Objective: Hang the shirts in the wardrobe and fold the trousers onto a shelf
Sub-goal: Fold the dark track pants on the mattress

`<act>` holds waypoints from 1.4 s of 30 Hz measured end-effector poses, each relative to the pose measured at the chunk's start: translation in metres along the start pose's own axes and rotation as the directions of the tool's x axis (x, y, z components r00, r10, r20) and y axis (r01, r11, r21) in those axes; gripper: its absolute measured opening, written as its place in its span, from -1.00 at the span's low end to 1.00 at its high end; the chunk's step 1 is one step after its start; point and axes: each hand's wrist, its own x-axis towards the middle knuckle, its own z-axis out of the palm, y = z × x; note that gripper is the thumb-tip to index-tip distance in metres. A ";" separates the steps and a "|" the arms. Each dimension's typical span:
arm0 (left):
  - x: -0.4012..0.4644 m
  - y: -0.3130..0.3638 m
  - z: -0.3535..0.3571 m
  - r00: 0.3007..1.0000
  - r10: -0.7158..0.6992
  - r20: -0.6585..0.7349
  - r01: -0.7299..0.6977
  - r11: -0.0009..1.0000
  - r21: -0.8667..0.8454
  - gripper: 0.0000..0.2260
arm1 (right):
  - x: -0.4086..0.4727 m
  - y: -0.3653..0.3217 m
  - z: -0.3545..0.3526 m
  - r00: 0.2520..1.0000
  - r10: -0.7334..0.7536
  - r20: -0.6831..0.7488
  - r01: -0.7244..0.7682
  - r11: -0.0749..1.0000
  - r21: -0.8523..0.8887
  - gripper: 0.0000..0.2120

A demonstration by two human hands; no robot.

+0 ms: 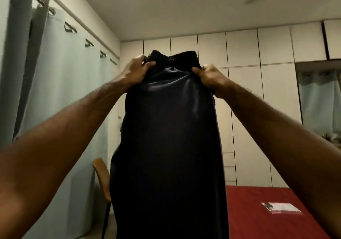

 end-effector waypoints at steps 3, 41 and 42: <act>-0.018 -0.062 0.058 0.991 -0.059 0.121 0.071 0.993 -0.092 -0.82 | 0.009 0.081 0.033 0.997 0.074 -0.030 -0.075 0.997 -0.032 -0.70; -0.383 -0.671 0.677 0.430 -0.616 0.660 0.870 0.477 -0.121 -0.89 | -0.155 0.926 0.343 0.600 0.799 -0.049 -0.776 0.565 -0.280 -0.44; -0.389 -0.665 0.668 0.415 -0.615 0.671 0.890 0.428 -0.158 -0.82 | -0.159 0.917 0.342 0.605 0.794 -0.057 -0.781 0.579 -0.232 -0.41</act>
